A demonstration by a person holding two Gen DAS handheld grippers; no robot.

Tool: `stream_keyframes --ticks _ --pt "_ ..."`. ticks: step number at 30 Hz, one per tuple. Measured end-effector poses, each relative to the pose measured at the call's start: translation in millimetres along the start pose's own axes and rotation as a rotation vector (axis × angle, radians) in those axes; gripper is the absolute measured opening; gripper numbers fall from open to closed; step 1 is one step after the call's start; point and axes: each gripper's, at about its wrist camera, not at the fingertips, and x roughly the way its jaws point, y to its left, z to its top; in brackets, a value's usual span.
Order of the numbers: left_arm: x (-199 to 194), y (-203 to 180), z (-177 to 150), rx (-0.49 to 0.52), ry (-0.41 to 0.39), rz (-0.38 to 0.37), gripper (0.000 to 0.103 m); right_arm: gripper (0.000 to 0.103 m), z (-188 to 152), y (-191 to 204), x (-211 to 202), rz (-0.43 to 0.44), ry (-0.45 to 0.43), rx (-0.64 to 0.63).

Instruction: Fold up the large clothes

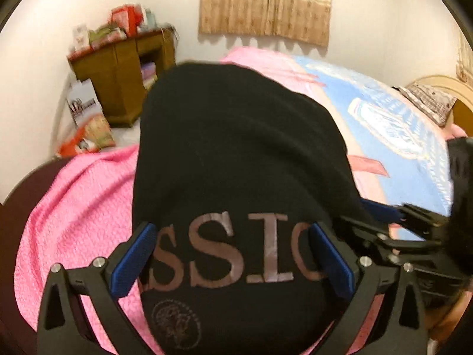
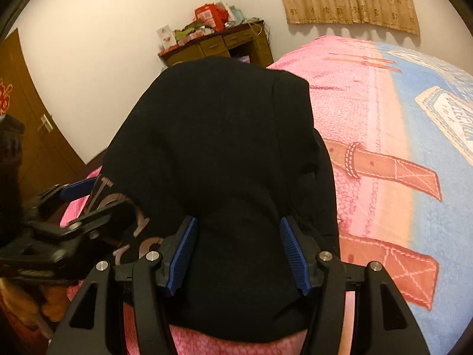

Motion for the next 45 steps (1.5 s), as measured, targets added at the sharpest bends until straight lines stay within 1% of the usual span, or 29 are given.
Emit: stream_keyframes --ticks 1,2,3,4,5,7,8,9,10,12,13,14,17,21,23,26,29,30,34,37,39,40,43,45 --pt "2 -8 0 0.043 -0.005 0.027 0.103 0.059 4 1 -1 -0.008 0.027 -0.013" --pt "2 -11 0 0.061 -0.013 0.037 0.103 0.059 13 2 -5 -0.009 0.061 -0.02" --pt "3 -12 0 0.061 -0.018 0.038 0.103 0.059 19 0 -9 -0.002 0.064 -0.016" --pt "4 -9 1 0.047 -0.021 0.033 0.103 0.059 35 -4 -20 0.048 0.04 0.007" --pt "5 -6 2 0.031 -0.024 0.022 0.103 0.059 48 -6 -27 0.075 0.012 0.024" --pt "7 -4 3 0.029 -0.027 0.025 0.103 0.059 80 -6 -33 0.067 -0.049 0.033" --pt "6 -4 3 0.031 -0.027 0.032 0.103 0.059 95 -4 -28 0.078 -0.058 0.027" --pt "7 -6 2 0.032 -0.029 0.042 0.103 0.059 107 0 -17 0.101 -0.04 0.014" --pt "8 -7 2 0.034 -0.033 0.053 0.103 0.059 118 7 5 0.098 -0.003 -0.023" --pt "8 -5 -3 0.045 -0.042 0.064 0.103 0.059 125 21 49 0.007 0.071 -0.101" --pt "8 -6 -4 0.048 -0.045 0.067 0.103 0.06 124 22 66 -0.006 0.103 -0.117" --pt "9 -6 -5 0.048 -0.045 0.071 0.103 0.065 121 20 91 -0.015 0.136 -0.114" --pt "12 -7 -5 0.046 -0.054 0.069 0.103 0.069 121 5 108 0.002 0.118 -0.013" --pt "18 -11 0 0.061 -0.061 0.072 0.103 0.07 124 -11 106 0.045 0.117 0.048" --pt "18 -10 -2 0.068 -0.058 0.068 0.103 0.07 119 -14 98 0.048 0.092 0.059" --pt "16 -7 -6 0.08 -0.064 0.06 0.103 0.07 107 -7 77 0.001 0.047 0.029" --pt "15 -7 -6 0.087 -0.061 0.058 0.103 0.07 87 -11 52 -0.001 0.009 0.05" --pt "15 -10 -7 0.086 -0.06 0.058 0.103 0.07 79 -16 46 0.0 0.008 0.063" --pt "14 -19 -8 0.097 -0.067 0.072 0.103 0.072 41 -40 26 0.071 0.002 0.204" --pt "14 -19 -7 0.09 -0.061 0.077 0.103 0.072 16 -40 10 0.1 -0.005 0.312" --pt "15 -21 -6 0.084 -0.055 0.08 0.103 0.072 4 -37 4 0.128 -0.013 0.345" --pt "15 -22 -6 0.087 -0.052 0.082 0.103 0.072 0 -35 2 0.124 -0.023 0.341" --pt "19 -27 -4 0.099 -0.045 0.104 0.103 0.072 -13 -16 -3 0.061 -0.044 0.276" --pt "20 -28 -4 0.104 -0.049 0.113 0.103 0.073 -16 -13 0 0.061 -0.036 0.283"
